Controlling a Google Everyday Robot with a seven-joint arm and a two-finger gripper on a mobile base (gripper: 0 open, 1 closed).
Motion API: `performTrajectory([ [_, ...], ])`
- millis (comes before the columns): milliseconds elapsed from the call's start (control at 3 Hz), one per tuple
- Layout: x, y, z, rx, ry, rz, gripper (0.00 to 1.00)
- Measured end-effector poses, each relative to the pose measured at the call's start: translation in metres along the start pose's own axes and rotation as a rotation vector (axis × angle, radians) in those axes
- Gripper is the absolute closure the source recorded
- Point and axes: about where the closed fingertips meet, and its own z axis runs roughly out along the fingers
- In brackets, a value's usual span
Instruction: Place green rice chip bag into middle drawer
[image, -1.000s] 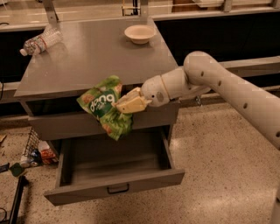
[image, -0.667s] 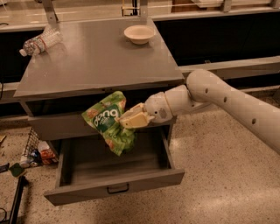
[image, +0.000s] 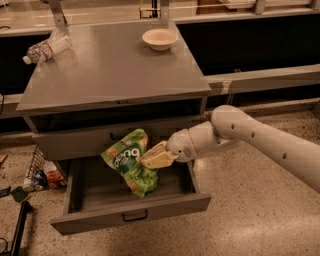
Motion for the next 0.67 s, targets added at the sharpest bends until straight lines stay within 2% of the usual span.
performTrajectory([
  [333, 0.0405, -0.0272, 0.0182, -0.005, 0.024, 0.021, 1.0],
  [667, 0.0405, -0.0272, 0.0183, -0.005, 0.025, 0.021, 1.0],
])
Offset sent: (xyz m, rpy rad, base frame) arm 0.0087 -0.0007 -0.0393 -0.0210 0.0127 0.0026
